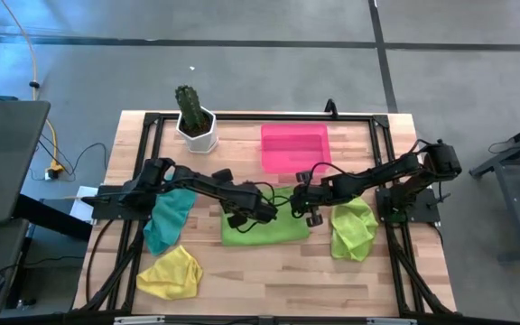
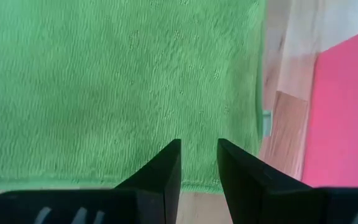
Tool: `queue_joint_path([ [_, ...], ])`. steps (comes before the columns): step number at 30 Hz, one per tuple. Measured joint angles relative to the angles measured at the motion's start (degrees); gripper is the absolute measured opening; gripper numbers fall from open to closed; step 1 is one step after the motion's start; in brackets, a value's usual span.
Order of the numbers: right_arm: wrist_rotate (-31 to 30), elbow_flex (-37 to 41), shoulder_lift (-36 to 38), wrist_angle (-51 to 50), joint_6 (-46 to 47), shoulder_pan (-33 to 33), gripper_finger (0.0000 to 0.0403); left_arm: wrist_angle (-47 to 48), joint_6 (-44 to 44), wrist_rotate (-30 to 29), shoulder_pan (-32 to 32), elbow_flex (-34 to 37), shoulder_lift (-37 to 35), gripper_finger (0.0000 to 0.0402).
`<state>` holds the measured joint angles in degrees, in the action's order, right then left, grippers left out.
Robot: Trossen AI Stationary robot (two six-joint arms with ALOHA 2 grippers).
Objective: Roll microfiber towels into tight, uniform cylinder then place into a basket
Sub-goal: Roll the green microfiber cloth
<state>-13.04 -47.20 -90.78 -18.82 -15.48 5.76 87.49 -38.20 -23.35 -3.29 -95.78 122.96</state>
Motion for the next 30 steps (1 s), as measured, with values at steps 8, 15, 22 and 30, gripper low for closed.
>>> queue_joint_path([
  [8,-0.24,0.0,0.0,-2.53,-7.66,-2.81,0.0096,-7.67,7.35,3.7,-4.37,-0.05,-2.56,0.0075],
  [15,0.23,0.0,0.0,2.02,-6.93,-6.49,0.0096,-14.59,6.28,8.62,-9.74,-0.02,-3.75,0.0058],
  [22,5.82,0.17,0.0,2.34,-3.45,-7.75,0.0096,-25.97,10.81,11.15,-11.12,0.39,-4.14,0.0044],
  [30,5.97,0.2,0.0,3.58,2.79,-5.69,0.0096,-37.55,8.22,10.01,-11.62,7.96,-4.12,0.0017],
])
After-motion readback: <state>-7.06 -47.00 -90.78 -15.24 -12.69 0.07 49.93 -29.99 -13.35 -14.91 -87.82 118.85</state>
